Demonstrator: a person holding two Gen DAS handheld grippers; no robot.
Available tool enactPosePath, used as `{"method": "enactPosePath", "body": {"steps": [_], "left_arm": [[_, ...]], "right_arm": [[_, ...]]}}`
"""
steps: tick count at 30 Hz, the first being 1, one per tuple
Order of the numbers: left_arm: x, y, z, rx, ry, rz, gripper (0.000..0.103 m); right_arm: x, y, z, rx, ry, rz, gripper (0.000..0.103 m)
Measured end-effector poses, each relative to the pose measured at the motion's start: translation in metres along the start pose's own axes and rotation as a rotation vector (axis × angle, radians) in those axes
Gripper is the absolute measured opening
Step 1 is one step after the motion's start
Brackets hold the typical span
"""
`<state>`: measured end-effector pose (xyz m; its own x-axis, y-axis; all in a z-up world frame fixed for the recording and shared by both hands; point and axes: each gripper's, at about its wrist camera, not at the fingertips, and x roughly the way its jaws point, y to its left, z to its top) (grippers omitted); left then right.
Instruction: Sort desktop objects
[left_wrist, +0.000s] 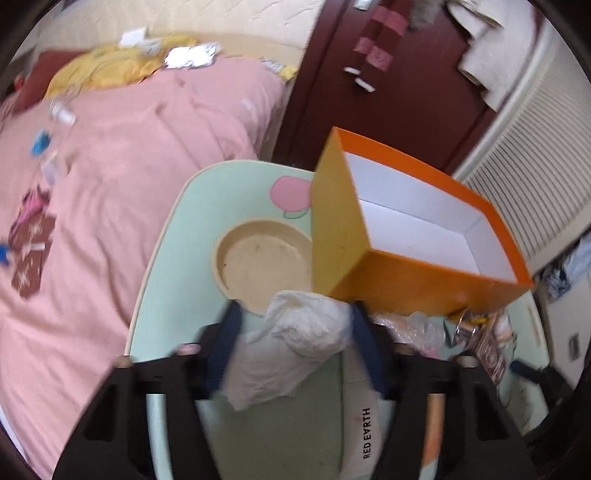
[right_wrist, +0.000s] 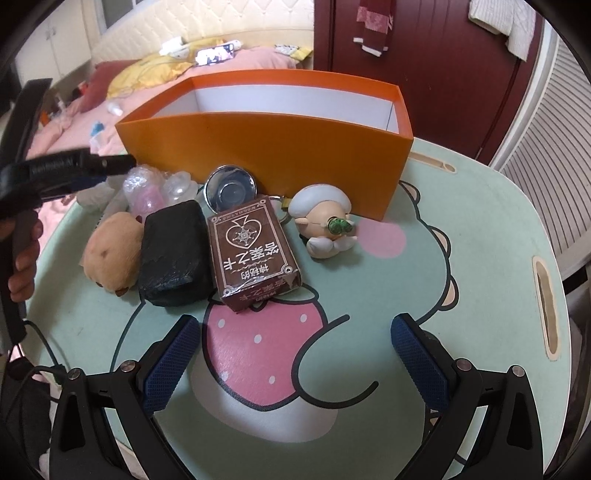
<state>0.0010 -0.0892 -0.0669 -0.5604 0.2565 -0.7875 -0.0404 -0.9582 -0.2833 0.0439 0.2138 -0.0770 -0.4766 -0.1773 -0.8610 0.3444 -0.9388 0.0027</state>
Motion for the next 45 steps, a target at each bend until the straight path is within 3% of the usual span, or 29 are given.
{"method": "enactPosePath", "body": {"steps": [4,11,14,17,26,35,45], "left_arm": [[-0.01,0.007,-0.002,-0.037,-0.049,-0.034,0.035],[-0.045,0.018,-0.009,-0.097,-0.199,-0.015,0.035],[-0.049,0.015,-0.018,-0.106,-0.223,-0.006,0.035],[-0.047,0.011,-0.025,-0.112,-0.208,-0.04,0.035],[-0.047,-0.022,-0.031,0.043,-0.226,-0.001,0.035],[-0.047,-0.016,-0.031,0.024,-0.224,0.003,0.035],[-0.039,-0.016,-0.033,0.026,-0.184,0.044,0.035]], "right_arm": [[0.001,-0.001,0.001,0.002,-0.006,0.001,0.103],[0.001,-0.002,0.002,0.007,-0.01,-0.001,0.103],[0.001,-0.002,0.002,0.008,-0.009,-0.003,0.103],[0.0,-0.002,0.002,0.009,-0.007,-0.004,0.103],[0.0,-0.002,0.003,0.019,-0.002,-0.013,0.103],[-0.001,-0.004,0.004,0.035,0.002,-0.014,0.103],[-0.024,-0.044,-0.002,0.209,-0.104,0.185,0.103]]}}
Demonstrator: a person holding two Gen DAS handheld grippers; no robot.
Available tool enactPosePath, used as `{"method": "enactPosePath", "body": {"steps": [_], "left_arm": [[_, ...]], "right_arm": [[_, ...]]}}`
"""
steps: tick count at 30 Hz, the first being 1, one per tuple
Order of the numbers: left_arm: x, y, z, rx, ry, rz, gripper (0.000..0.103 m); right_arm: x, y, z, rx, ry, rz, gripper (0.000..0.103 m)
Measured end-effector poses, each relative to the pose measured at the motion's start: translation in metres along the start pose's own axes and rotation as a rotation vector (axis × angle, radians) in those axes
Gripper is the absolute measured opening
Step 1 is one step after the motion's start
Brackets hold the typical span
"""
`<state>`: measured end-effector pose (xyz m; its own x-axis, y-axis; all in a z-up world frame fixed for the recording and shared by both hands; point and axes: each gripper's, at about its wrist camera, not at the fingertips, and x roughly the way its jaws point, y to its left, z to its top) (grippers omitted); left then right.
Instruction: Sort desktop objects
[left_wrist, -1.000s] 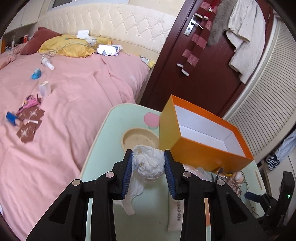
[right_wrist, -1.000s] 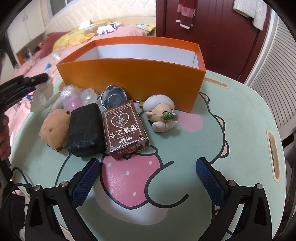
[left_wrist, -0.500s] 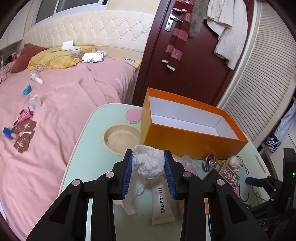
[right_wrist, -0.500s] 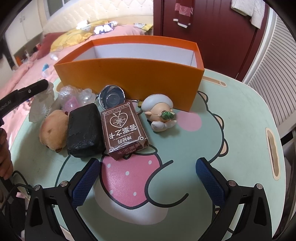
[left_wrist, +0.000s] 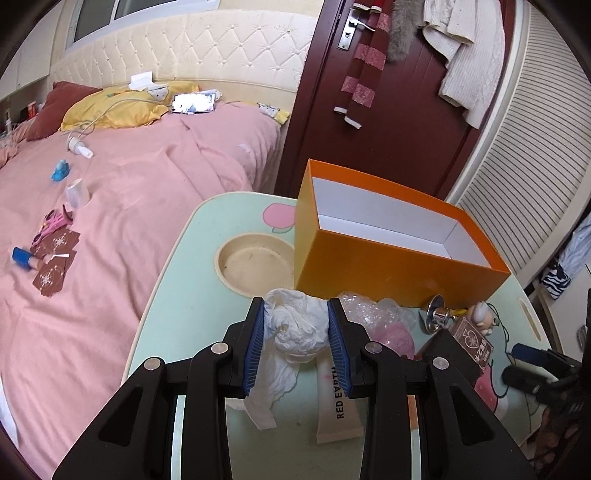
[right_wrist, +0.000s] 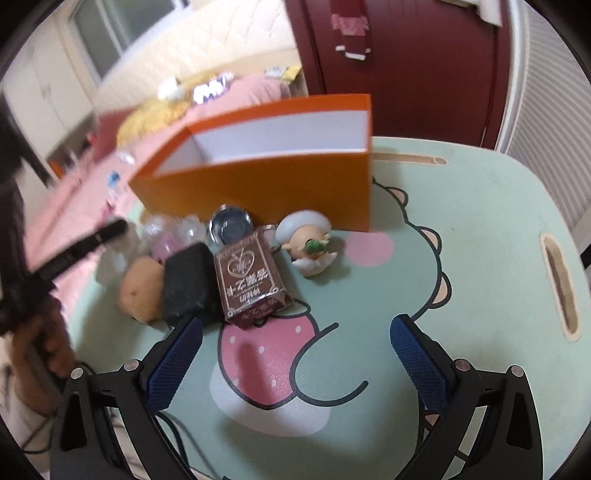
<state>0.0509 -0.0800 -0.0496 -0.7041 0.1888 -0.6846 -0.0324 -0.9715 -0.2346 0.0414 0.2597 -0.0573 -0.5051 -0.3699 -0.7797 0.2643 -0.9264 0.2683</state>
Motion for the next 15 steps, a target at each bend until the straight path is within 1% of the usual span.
{"method": "enactPosePath", "body": {"steps": [2,5,7,9,12,14,15], "left_arm": [[0.002,0.001,-0.001,-0.002,0.01,0.007,0.035],[0.003,0.001,-0.001,-0.005,0.018,0.008,0.035],[0.003,0.001,-0.002,-0.003,0.017,0.006,0.035],[0.003,0.0,-0.002,0.002,0.015,0.005,0.035],[0.003,-0.002,-0.003,0.013,0.016,0.003,0.035],[0.003,-0.004,-0.003,0.019,0.019,0.005,0.035],[0.003,-0.004,-0.003,0.021,0.019,0.005,0.035]], "right_arm": [[-0.006,-0.007,0.0,0.026,-0.051,-0.015,0.103],[-0.015,-0.005,0.001,-0.008,-0.139,-0.092,0.103],[-0.018,0.0,0.005,-0.045,-0.153,-0.163,0.103],[-0.017,0.005,0.011,-0.077,-0.142,-0.193,0.103],[-0.015,0.003,0.018,-0.069,-0.138,-0.168,0.103],[-0.011,0.0,0.023,-0.038,-0.119,-0.11,0.101],[-0.007,0.0,0.025,-0.034,-0.108,-0.099,0.095]]}}
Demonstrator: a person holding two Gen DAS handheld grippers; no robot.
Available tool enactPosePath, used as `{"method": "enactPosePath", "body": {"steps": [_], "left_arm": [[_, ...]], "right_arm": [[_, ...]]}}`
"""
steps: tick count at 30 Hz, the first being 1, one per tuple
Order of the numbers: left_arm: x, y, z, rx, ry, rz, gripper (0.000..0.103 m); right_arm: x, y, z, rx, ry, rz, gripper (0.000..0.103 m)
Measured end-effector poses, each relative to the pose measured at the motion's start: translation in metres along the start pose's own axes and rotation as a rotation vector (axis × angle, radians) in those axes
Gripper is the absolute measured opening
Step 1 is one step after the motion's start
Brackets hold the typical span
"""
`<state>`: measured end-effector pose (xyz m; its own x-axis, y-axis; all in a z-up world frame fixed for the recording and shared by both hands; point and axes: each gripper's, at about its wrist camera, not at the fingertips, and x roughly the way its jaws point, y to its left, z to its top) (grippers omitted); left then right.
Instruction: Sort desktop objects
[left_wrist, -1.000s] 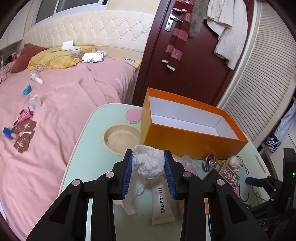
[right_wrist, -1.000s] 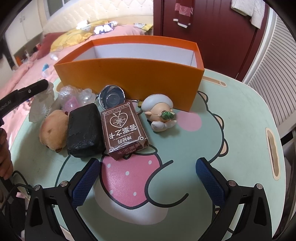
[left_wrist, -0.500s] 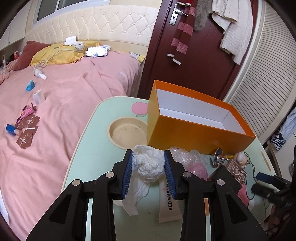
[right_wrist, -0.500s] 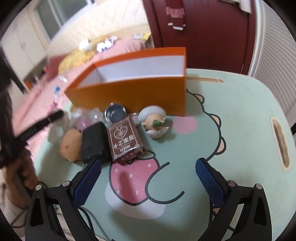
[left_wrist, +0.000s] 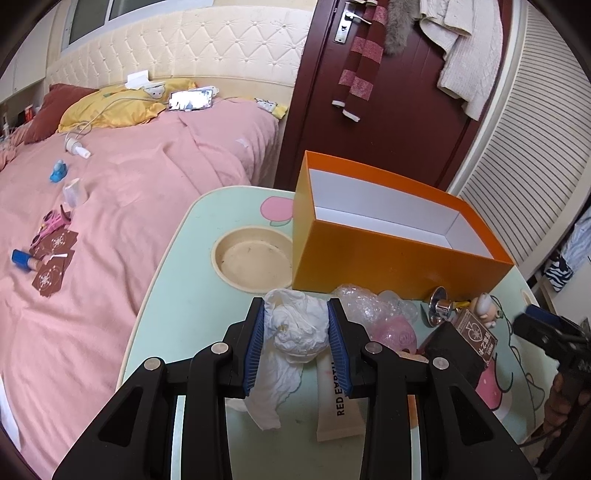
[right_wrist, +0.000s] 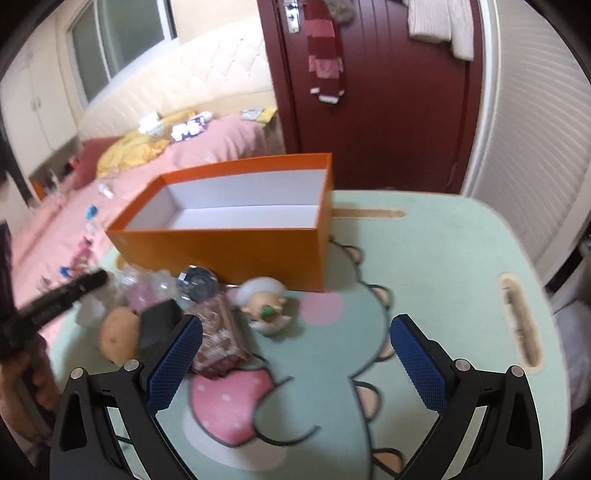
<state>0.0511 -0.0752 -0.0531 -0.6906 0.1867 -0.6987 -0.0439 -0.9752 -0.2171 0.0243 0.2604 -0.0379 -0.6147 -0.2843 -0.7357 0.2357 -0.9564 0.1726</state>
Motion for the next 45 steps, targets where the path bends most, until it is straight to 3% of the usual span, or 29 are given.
{"method": "enactPosePath", "body": {"steps": [3,10,11,12,21,24,30,40,43,45], "left_arm": [[0.0,-0.001,0.0,0.003,0.0,-0.001,0.035],[0.001,0.0,0.0,-0.002,0.006,-0.002,0.035],[0.001,-0.001,0.0,-0.002,0.007,-0.001,0.035],[0.001,-0.001,0.0,-0.001,0.006,-0.001,0.035],[-0.002,-0.006,0.001,0.024,-0.01,0.004,0.035],[-0.007,-0.007,0.003,0.03,-0.029,0.009,0.035],[-0.024,-0.005,0.02,-0.024,-0.075,-0.056,0.035],[-0.05,-0.031,0.09,0.078,-0.219,-0.116,0.035],[-0.042,-0.039,0.108,0.108,-0.223,-0.123,0.035],[-0.025,-0.041,0.115,0.113,-0.186,-0.131,0.035]], "right_arm": [[0.014,0.001,0.005,0.006,0.032,0.02,0.072],[0.043,0.002,0.013,0.013,0.085,0.047,0.068],[0.043,0.002,0.014,0.014,0.083,0.07,0.056],[0.043,0.002,0.014,0.018,0.079,0.088,0.034],[0.036,-0.001,0.009,0.028,0.073,0.128,0.035],[0.026,-0.004,0.009,0.047,0.036,0.154,0.035],[-0.004,-0.003,0.024,0.039,-0.059,0.21,0.035],[-0.028,0.013,0.076,0.0,-0.211,0.289,0.035],[-0.027,0.018,0.088,-0.005,-0.243,0.309,0.035],[-0.022,0.021,0.094,-0.008,-0.248,0.303,0.035]]}}
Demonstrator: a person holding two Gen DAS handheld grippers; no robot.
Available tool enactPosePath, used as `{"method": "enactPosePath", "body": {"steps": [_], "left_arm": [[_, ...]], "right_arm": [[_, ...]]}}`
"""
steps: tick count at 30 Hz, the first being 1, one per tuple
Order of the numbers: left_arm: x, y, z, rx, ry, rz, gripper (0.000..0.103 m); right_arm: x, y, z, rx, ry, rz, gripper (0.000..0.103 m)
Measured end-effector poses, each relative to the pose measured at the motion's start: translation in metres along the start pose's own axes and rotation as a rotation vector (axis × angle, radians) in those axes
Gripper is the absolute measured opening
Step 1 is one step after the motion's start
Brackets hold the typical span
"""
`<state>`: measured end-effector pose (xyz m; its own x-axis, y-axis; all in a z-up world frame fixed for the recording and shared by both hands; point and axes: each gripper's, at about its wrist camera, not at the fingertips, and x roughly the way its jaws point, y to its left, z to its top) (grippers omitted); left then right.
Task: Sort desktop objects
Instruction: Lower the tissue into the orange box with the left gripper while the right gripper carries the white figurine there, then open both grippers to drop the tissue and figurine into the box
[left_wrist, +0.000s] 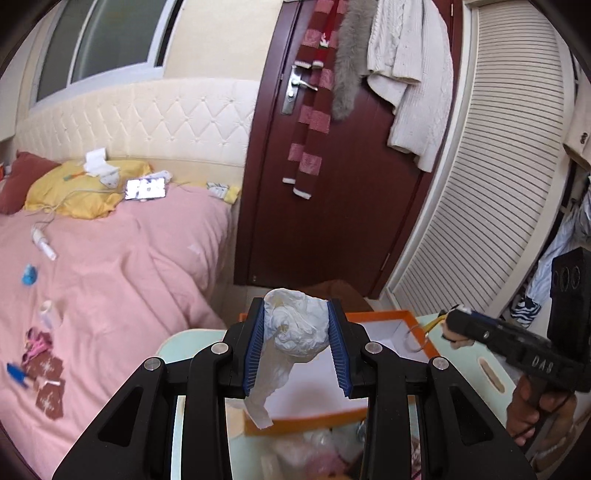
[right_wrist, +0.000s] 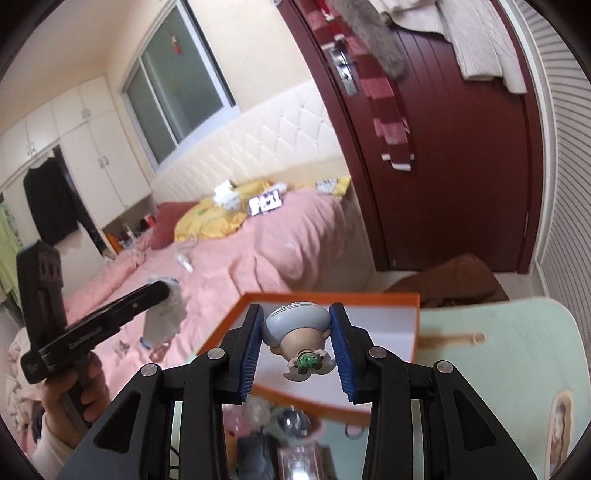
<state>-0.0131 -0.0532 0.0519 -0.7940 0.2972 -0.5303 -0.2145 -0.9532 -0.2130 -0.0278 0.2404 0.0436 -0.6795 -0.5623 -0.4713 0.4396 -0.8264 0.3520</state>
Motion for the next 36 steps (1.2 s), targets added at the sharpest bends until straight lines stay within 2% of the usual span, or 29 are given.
{"method": "enactPosePath", "body": {"steps": [3,8,10,12,14,17,18,20,22,23,24,29,36], "left_arm": [[0.025,0.001,-0.002,-0.002,0.061,-0.004,0.035],[0.07,0.005,-0.023,-0.007,0.205,0.021,0.035],[0.076,0.008,-0.028,-0.02,0.232,0.025,0.035],[0.081,0.011,-0.034,-0.037,0.253,0.026,0.035],[0.084,0.012,-0.036,-0.043,0.265,0.033,0.035],[0.083,0.008,-0.039,-0.025,0.265,0.044,0.035],[0.083,0.006,-0.04,-0.02,0.265,0.049,0.038],[0.083,0.003,-0.04,-0.011,0.262,0.057,0.049],[0.081,0.0,-0.039,-0.003,0.257,0.054,0.056],[0.08,-0.002,-0.039,0.002,0.254,0.05,0.06],[0.078,-0.003,-0.038,0.006,0.248,0.057,0.06],[0.057,-0.003,-0.031,0.0,0.182,0.067,0.069],[0.02,0.006,-0.031,-0.026,0.139,0.077,0.069]], "right_arm": [[0.018,-0.004,0.0,0.018,0.044,-0.011,0.035],[0.053,-0.017,-0.017,0.049,0.183,-0.052,0.035],[0.064,-0.022,-0.024,0.057,0.226,-0.067,0.035],[0.066,-0.022,-0.027,0.02,0.226,-0.105,0.035],[0.07,-0.025,-0.029,0.021,0.242,-0.108,0.035],[0.072,-0.027,-0.029,0.013,0.241,-0.11,0.036],[0.072,-0.027,-0.029,0.016,0.238,-0.108,0.036],[0.071,-0.028,-0.03,0.022,0.23,-0.104,0.036],[0.069,-0.029,-0.03,0.033,0.22,-0.098,0.045],[0.067,-0.028,-0.031,0.037,0.213,-0.098,0.057],[0.065,-0.028,-0.031,0.042,0.205,-0.098,0.06],[0.05,-0.021,-0.025,0.019,0.149,-0.088,0.06],[0.027,-0.006,-0.028,-0.059,0.113,-0.103,0.06]]}}
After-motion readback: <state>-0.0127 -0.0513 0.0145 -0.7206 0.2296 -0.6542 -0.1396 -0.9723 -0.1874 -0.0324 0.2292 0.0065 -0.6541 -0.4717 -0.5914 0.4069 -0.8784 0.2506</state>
